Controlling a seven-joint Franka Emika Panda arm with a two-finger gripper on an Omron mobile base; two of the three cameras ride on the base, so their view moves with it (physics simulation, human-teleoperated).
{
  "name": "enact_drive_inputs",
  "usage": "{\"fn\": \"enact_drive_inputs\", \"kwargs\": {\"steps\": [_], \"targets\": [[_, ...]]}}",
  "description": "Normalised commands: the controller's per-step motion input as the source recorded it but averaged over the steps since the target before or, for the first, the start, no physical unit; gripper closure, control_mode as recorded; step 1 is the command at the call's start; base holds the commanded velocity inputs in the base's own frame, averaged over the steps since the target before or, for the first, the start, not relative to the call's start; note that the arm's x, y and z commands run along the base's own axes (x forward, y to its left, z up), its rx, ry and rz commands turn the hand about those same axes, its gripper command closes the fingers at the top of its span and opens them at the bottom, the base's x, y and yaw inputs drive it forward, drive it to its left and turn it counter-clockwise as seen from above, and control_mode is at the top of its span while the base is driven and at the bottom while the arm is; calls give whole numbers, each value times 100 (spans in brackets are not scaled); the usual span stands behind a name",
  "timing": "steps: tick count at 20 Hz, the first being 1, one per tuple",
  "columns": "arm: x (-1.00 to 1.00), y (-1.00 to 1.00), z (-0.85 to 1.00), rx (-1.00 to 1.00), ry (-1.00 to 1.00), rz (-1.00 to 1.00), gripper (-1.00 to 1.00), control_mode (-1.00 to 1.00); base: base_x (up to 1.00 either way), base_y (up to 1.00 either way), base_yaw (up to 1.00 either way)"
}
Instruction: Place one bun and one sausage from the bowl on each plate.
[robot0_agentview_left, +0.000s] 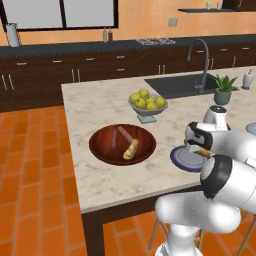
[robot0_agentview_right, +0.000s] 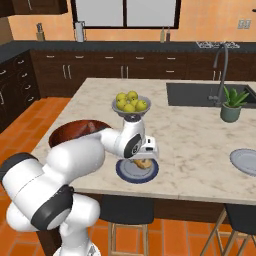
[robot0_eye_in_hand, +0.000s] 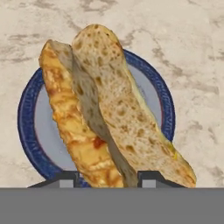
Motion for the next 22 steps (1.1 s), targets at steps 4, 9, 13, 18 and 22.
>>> {"fn": "enact_drive_inputs", "kwargs": {"steps": [4, 9, 13, 18, 22], "targets": [[23, -20, -36, 2, 0, 3, 100, -100, 0, 0, 0], [31, -4, -27, 0, 0, 3, -100, -100, 0, 0, 0], [1, 0, 0, 0, 0, 0, -100, -100, 0, 0, 0], [0, 0, 1, 0, 0, 0, -100, -100, 0, 0, 0], [0, 44, 56, -11, 1, 0, -100, -100, 0, 0, 0]]}}
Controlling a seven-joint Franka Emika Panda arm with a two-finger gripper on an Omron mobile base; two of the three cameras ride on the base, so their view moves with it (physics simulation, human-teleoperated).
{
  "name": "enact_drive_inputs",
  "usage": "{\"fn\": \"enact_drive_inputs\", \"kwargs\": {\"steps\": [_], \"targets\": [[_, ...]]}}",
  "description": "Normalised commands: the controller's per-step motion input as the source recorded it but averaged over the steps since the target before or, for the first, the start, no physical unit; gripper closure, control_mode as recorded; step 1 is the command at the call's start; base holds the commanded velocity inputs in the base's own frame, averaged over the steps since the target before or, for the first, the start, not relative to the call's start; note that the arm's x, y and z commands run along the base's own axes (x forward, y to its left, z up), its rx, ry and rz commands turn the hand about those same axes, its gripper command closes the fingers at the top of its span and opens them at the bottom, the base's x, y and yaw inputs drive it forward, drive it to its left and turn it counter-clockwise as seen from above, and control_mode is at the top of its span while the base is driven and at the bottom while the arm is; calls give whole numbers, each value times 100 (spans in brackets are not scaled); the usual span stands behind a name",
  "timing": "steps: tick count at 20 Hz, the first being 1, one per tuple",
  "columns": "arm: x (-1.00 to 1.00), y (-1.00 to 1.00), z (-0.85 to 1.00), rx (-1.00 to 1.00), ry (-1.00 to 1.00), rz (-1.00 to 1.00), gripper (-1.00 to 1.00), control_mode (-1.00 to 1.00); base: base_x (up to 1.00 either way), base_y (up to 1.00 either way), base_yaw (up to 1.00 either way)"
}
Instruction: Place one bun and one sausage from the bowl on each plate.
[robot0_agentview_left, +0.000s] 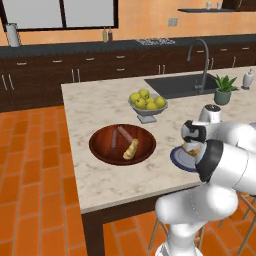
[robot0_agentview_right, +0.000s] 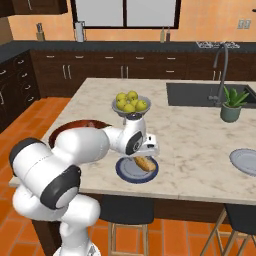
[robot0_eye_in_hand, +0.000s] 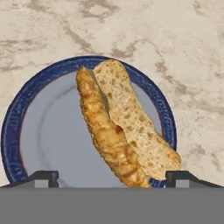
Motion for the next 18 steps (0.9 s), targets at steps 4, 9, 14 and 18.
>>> {"fn": "enact_drive_inputs", "kwargs": {"steps": [4, 9, 14, 18], "targets": [[1, 99, 100, -2, 0, -6, -100, -100, 0, 0, 0], [52, 100, 63, 2, -9, 0, -100, -100, 0, 0, 0], [56, 100, 2, 1, -17, 12, -100, -100, 0, 0, 0], [58, 100, 9, 0, -30, 15, -100, -100, 0, 0, 0]]}}
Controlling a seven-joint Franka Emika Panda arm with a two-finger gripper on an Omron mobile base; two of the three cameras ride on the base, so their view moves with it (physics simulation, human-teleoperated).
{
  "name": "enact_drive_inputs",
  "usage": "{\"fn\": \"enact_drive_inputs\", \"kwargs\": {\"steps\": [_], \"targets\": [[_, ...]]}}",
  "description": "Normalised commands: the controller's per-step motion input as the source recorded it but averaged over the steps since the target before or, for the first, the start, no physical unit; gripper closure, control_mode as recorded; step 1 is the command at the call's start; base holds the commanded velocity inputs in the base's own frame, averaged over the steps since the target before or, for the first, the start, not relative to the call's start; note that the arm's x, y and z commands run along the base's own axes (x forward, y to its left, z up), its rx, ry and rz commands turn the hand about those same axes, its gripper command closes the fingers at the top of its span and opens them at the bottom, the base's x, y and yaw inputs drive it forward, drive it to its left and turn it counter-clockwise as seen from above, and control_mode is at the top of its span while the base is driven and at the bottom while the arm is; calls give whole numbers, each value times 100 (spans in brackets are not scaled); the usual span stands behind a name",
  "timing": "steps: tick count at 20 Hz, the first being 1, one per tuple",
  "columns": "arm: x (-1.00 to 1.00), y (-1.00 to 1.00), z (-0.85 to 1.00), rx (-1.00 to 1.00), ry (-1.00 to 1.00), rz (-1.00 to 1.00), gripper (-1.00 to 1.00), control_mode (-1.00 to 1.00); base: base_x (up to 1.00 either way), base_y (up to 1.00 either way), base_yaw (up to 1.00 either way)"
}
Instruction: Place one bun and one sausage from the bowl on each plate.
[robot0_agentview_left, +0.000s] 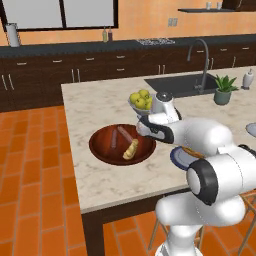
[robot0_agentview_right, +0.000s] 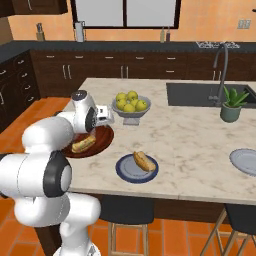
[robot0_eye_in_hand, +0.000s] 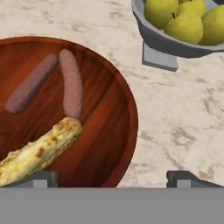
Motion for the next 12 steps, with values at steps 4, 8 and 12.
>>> {"fn": "enact_drive_inputs", "kwargs": {"steps": [4, 8, 12], "targets": [[71, 98, -36, 1, 0, 17, -100, -100, 0, 0, 0], [64, 68, -45, -1, 5, 1, -100, -100, 0, 0, 0], [61, 17, -48, -5, 7, 0, -100, -100, 0, 0, 0]]}}
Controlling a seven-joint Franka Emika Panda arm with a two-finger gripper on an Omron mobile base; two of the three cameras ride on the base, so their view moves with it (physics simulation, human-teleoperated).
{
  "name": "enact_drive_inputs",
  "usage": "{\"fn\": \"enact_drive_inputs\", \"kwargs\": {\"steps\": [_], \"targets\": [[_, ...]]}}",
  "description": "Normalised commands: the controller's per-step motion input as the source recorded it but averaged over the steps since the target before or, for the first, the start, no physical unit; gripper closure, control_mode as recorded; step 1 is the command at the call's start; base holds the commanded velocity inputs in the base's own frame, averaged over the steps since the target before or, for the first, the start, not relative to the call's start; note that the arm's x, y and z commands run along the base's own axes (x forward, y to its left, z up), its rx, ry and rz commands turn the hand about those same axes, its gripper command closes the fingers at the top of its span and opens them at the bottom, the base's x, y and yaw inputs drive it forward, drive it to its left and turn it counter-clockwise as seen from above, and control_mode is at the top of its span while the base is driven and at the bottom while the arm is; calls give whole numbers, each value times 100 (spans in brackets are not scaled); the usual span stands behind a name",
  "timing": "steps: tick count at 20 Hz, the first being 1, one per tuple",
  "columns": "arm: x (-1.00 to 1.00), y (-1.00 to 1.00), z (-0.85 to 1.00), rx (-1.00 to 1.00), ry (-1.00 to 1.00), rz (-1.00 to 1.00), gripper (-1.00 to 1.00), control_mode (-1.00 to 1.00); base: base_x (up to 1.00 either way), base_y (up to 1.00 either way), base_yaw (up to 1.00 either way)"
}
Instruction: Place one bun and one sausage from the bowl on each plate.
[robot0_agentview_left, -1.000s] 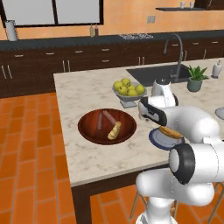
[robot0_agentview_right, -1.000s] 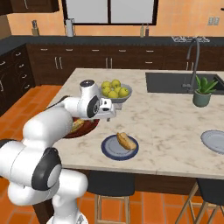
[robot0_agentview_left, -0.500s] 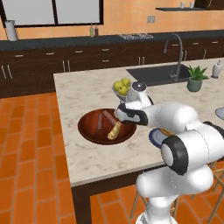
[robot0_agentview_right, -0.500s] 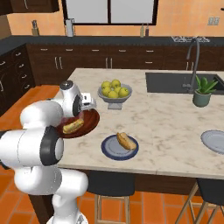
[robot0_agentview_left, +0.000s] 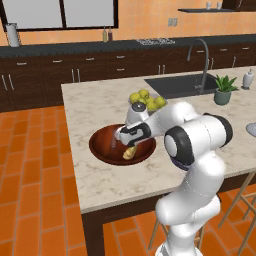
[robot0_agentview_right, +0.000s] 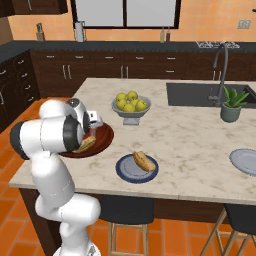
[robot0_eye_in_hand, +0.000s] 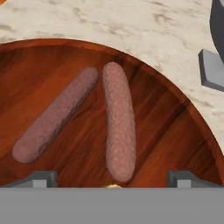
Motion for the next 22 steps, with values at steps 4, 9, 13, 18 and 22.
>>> {"fn": "enact_drive_inputs", "kwargs": {"steps": [4, 9, 13, 18, 22], "targets": [[52, 0, -26, -4, 3, 0, -100, -100, 0, 0, 0], [54, 0, -25, -4, 2, 0, -100, -100, 0, 0, 0], [28, 0, -42, -7, 2, 0, -100, -100, 0, 0, 0], [20, 0, -29, -2, 1, 0, -100, -100, 0, 0, 0], [3, 0, -6, 0, 0, 0, 100, -100, 0, 0, 0]]}}
